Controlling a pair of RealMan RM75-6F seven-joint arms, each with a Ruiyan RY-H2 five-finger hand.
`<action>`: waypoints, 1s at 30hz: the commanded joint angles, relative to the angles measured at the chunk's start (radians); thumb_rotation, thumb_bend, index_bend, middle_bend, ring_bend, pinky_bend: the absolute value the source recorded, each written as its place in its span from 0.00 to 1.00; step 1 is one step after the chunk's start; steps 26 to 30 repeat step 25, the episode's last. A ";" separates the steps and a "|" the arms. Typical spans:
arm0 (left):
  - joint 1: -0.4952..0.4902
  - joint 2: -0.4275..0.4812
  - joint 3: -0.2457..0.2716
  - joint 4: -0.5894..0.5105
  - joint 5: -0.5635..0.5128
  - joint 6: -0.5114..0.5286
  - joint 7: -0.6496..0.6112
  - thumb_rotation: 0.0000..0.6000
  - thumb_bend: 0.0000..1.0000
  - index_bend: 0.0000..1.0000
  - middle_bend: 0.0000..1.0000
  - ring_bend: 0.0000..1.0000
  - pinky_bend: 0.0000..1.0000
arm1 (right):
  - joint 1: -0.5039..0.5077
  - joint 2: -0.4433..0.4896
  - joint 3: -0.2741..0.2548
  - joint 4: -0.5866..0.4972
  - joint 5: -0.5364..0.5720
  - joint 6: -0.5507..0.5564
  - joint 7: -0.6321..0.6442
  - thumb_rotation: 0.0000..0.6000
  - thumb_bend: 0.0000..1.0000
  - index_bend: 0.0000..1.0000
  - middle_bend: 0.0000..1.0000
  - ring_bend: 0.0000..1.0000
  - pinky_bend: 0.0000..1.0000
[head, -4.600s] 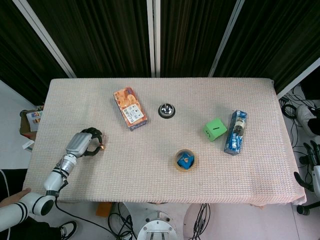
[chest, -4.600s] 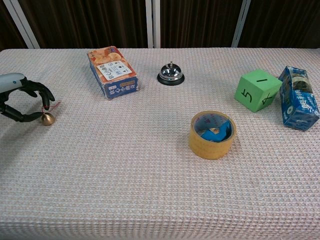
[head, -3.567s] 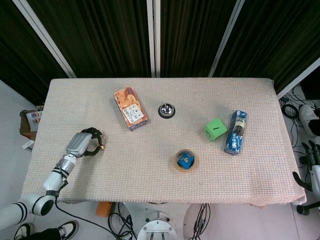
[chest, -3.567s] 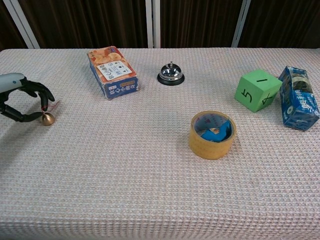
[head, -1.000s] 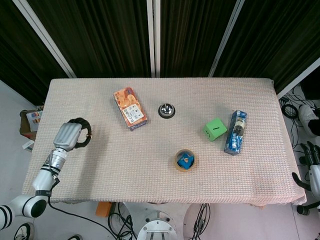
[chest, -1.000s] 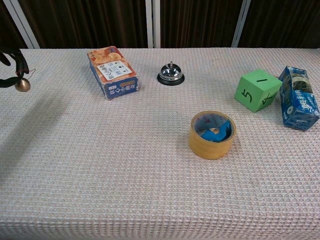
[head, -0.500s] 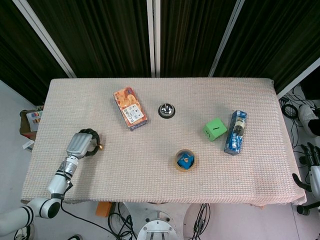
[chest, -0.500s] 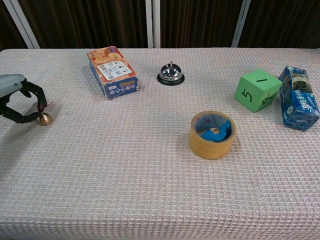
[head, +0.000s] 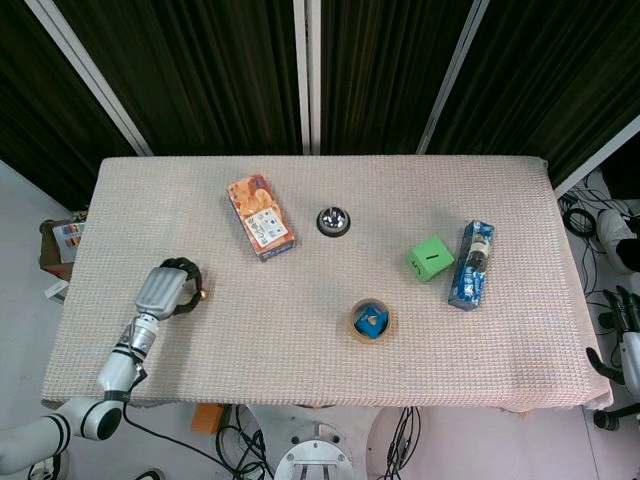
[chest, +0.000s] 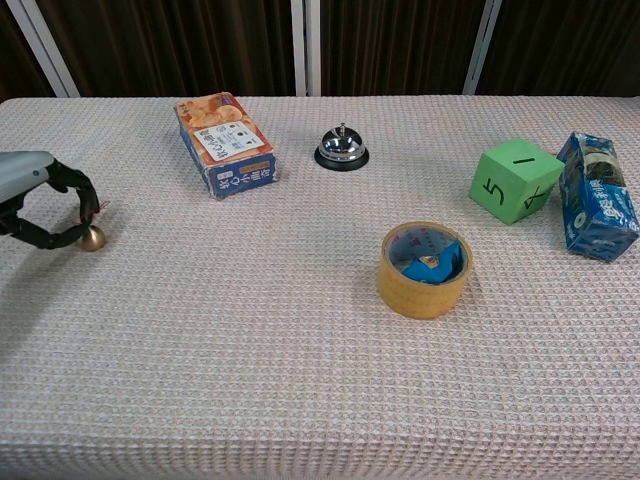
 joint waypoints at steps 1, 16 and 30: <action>-0.001 0.006 0.003 -0.004 0.003 -0.004 -0.001 1.00 0.39 0.28 0.34 0.20 0.23 | -0.001 0.000 0.000 -0.001 0.000 0.001 -0.002 1.00 0.18 0.00 0.00 0.00 0.00; 0.101 0.171 0.013 -0.143 0.059 0.192 -0.027 0.98 0.03 0.03 0.10 0.07 0.18 | -0.002 0.004 0.009 -0.003 -0.005 0.021 0.004 1.00 0.18 0.00 0.00 0.00 0.00; 0.304 0.336 0.085 -0.151 0.130 0.463 -0.067 0.73 0.00 0.04 0.10 0.07 0.17 | -0.009 -0.014 0.017 0.043 -0.014 0.054 0.035 1.00 0.17 0.00 0.00 0.00 0.00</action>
